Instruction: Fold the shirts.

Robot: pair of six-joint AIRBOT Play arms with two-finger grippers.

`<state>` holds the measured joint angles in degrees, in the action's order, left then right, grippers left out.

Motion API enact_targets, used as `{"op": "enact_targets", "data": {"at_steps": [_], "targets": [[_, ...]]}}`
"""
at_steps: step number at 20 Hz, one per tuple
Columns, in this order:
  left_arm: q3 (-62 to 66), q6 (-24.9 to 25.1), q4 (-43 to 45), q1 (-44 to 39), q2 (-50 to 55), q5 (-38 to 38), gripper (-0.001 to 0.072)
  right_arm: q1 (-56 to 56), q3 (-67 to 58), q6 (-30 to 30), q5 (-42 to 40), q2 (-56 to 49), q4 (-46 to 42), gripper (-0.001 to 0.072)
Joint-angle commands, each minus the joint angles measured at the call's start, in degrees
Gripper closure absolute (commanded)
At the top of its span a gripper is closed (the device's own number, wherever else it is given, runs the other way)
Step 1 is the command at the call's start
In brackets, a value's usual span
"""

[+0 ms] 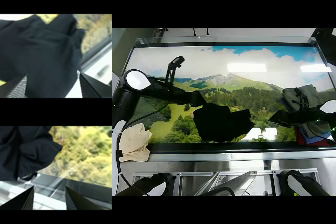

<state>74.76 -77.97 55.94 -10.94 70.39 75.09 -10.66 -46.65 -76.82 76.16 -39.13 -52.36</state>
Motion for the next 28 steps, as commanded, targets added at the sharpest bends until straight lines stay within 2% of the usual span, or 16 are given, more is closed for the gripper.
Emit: {"op": "enact_targets", "data": {"at_steps": [1,5,11,16,17,18,19,20,21,22,23,28], "targets": [[-5.49,0.98,-0.02,5.86,0.20,-4.04,0.0013,3.65,1.73,2.84,-2.97,-3.39,1.66,0.0291],[-13.35,5.07,-0.61,7.26,6.38,-8.50,0.0013,10.69,3.10,3.58,-12.94,-10.14,1.68,0.0291],[-14.34,7.93,-0.63,2.43,18.32,-17.20,0.0013,18.08,2.95,5.25,-25.16,-21.81,5.86,0.0291],[-7.93,8.09,-0.59,-0.92,24.15,-16.48,0.0015,18.51,2.80,11.06,-29.57,-25.66,14.60,0.0292],[-6.47,8.09,-0.42,-1.53,25.11,-15.52,0.0085,18.51,2.80,11.13,-30.47,-25.70,15.39,0.0293],[-5.25,8.09,-0.28,-2.01,25.99,-14.51,0.0227,18.49,2.80,11.13,-31.28,-25.70,15.39,0.0321],[-3.89,8.07,-0.22,-2.01,26.93,-13.29,0.0320,18.49,2.80,11.17,-31.34,-25.70,15.37,0.0492],[-2.43,8.02,-0.50,-1.99,27.80,-11.56,0.0367,18.49,2.80,12.00,-31.30,-25.70,15.39,0.0615],[-1.01,7.80,-0.48,-1.99,28.52,-9.90,0.0458,18.49,2.80,12.63,-31.28,-25.70,15.39,0.0626],[0.02,7.82,-0.44,-1.88,28.76,-8.52,0.0611,18.49,2.80,12.63,-31.28,-25.70,15.39,0.0664],[0.83,7.85,-0.48,-1.81,28.72,-7.58,0.0698,18.47,2.80,12.94,-31.32,-25.64,15.39,0.0693],[8.28,7.43,-0.44,-1.55,28.48,-0.24,0.0697,17.00,-0.15,15.41,-30.05,-23.41,14.67,0.0694]]}}
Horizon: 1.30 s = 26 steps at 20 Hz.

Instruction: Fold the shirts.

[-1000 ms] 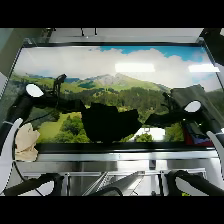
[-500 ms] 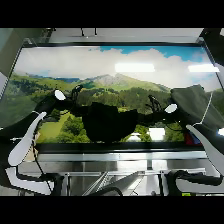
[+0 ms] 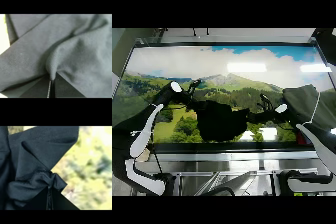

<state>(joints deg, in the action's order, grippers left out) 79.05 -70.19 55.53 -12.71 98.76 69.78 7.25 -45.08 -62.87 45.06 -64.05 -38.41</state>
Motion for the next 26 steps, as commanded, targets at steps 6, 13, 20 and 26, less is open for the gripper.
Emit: {"op": "enact_targets", "data": {"at_steps": [6,13,20,26], "targets": [[5.73,-0.81,-0.24,3.63,-9.44,7.04,0.0697,-8.44,-8.74,1.68,7.43,12.63,-0.13,0.0695],[5.86,-0.81,0.00,5.60,-34.86,7.08,0.0697,-10.08,-21.86,3.54,9.22,30.62,-3.06,0.0695],[5.84,-1.60,0.31,20.33,-60.78,2.64,0.0697,-10.05,-34.07,-1.44,8.55,42.99,-14.51,0.0694],[-5.09,3.28,-5.46,32.06,-63.82,0.63,0.0697,-10.05,-34.03,-1.46,13.40,39.34,-15.26,0.0694]]}}
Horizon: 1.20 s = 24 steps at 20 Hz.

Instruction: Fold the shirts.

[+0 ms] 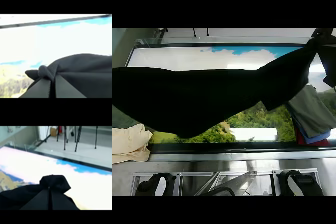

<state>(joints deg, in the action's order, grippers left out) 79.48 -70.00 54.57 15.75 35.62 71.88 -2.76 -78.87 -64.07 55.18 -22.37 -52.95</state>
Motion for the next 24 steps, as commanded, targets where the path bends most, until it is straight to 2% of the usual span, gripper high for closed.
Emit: {"op": "enact_targets", "data": {"at_steps": [1,4,8,13,14,15,16,17,18,19,20,22,24], "targets": [[-8.28,5.62,-8.28,2.23,1.62,-1.40,0.0696,0.02,0.09,-0.22,6.10,-5.44,0.52,0.0694],[-14.67,8.48,-9.09,-6.16,10.58,-3.26,0.0696,0.07,2.58,-0.17,12.90,-15.67,3.10,0.0693],[-20.74,8.52,-4.83,-15.47,23.80,-9.33,0.0696,0.07,8.68,-0.20,14.29,-30.01,3.91,0.0693],[-19.23,8.46,-3.13,-16.52,39.91,-12.63,0.0692,0.07,10.56,-0.20,11.72,-46.84,4.26,0.0693],[-16.90,8.46,-3.13,-15.63,42.36,-10.67,0.0573,0.07,10.56,-0.17,10.16,-48.83,4.98,0.0693],[-14.47,8.04,-3.28,-14.51,44.02,-8.37,0.0135,0.00,10.51,0.70,8.68,-50.16,5.66,0.0693],[-11.41,5.33,-3.26,-13.07,45.40,-5.22,0.0021,0.02,10.47,1.88,7.41,-50.69,5.68,0.0692],[-8.37,3.32,-3.26,-11.50,46.31,-1.33,0.0022,0.00,10.34,2.67,6.03,-50.62,5.66,0.0680],[-6.12,1.95,-3.26,-10.01,46.69,2.12,0.0022,-0.07,9.60,3.06,5.51,-50.49,5.57,0.0532],[-4.68,0.90,-3.26,-8.57,46.64,5.31,0.0022,-0.39,8.70,3.50,5.46,-50.25,5.60,0.0264],[-4.35,-0.07,-3.23,-7.48,46.23,8.20,0.0023,-0.92,7.56,3.50,5.46,-49.75,5.62,0.0178],[-7.74,-0.81,-3.13,-5.46,43.65,12.00,0.0022,-2.40,5.31,3.50,5.49,-48.76,5.57,0.0233],[-15.69,-1.03,-3.08,-4.48,38.97,12.50,0.0022,-4.83,4.74,5.25,5.68,-47.32,5.40,0.0232]]}}
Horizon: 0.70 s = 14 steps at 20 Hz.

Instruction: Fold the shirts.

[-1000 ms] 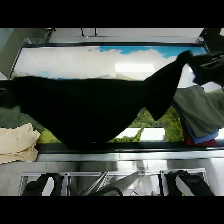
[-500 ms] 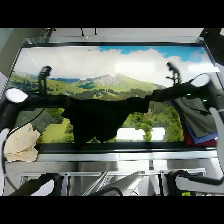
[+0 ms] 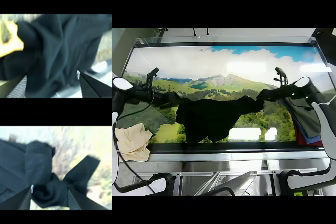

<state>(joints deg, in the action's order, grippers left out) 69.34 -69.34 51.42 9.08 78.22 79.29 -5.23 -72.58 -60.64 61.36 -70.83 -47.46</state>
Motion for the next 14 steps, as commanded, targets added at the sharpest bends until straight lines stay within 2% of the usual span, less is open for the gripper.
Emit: {"op": "enact_targets", "data": {"at_steps": [1,4,7,10,14], "targets": [[-10.69,-1.73,0.04,2.71,-6.47,5.01,0.0023,-3.67,-1.55,2.60,0.37,1.51,-0.11,0.0232],[-25.57,-2.54,0.00,2.97,-13.92,3.54,0.0023,-7.06,-1.51,5.44,5.57,1.05,-1.07,0.0232],[-37.94,-2.47,0.07,2.97,-19.98,-2.95,0.0022,-6.91,-1.49,10.12,10.19,-0.15,-2.64,0.0232],[-44.30,-2.12,-0.02,2.97,-23.26,-9.81,0.0023,-6.56,-1.49,12.70,12.46,-1.40,-2.93,0.0231],[-46.45,-2.08,-0.61,2.97,-22.86,-16.50,0.0023,-6.27,-1.49,12.20,14.62,-4.00,-2.86,0.0232]]}}
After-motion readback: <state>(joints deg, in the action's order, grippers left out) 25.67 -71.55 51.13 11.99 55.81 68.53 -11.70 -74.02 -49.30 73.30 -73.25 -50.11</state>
